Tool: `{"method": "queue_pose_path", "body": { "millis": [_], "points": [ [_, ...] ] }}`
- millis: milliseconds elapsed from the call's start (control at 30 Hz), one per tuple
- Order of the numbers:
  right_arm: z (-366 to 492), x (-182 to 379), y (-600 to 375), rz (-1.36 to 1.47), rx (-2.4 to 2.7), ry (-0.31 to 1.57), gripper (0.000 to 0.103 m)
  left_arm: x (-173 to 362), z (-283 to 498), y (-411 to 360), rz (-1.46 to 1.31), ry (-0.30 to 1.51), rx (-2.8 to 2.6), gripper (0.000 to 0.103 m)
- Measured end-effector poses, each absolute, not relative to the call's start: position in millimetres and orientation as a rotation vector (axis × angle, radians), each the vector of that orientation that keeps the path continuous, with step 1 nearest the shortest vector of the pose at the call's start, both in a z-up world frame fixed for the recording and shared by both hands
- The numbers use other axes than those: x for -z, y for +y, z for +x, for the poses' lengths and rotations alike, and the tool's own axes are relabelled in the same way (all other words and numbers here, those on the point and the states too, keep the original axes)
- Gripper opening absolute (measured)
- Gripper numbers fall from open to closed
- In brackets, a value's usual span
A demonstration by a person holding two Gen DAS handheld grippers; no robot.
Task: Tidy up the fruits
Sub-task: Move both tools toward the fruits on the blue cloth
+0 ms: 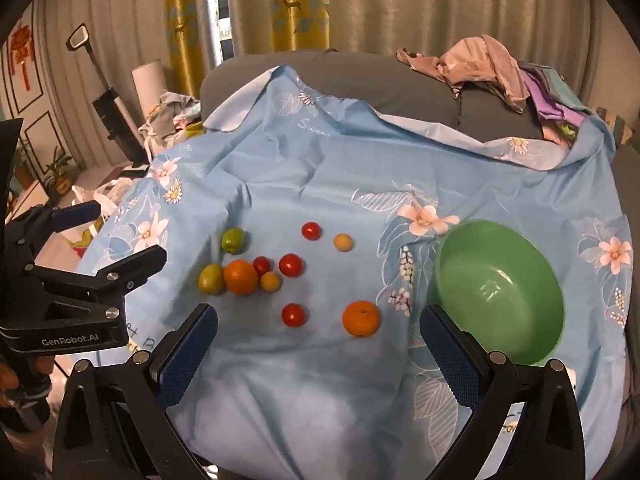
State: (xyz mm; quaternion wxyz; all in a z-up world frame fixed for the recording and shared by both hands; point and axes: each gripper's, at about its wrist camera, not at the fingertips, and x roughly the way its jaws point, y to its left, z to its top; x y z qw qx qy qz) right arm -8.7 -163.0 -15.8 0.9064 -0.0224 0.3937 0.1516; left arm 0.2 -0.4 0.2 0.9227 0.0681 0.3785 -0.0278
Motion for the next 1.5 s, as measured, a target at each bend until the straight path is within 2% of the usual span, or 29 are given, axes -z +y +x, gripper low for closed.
{"method": "queue_pose_path", "body": {
  "millis": [1500],
  "points": [
    [-4.6, 23.0, -160.3, -0.074, -0.315, 0.809, 0.102, 10.5, -1.7, -2.7, 0.161, 0.796, 0.054, 0.102]
  ]
}}
